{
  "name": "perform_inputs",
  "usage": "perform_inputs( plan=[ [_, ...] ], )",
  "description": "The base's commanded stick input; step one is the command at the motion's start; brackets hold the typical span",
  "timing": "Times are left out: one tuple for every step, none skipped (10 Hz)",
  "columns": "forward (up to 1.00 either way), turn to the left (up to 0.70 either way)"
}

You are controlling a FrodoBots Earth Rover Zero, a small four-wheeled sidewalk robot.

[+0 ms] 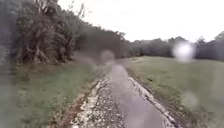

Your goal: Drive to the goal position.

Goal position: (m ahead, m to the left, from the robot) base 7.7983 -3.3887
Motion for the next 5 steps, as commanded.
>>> perform_inputs(
  plan=[
    [0.85, 0.0],
    [0.85, 0.0],
    [0.85, -0.14],
    [0.85, -0.29],
    [0.85, -0.2]
  ],
)
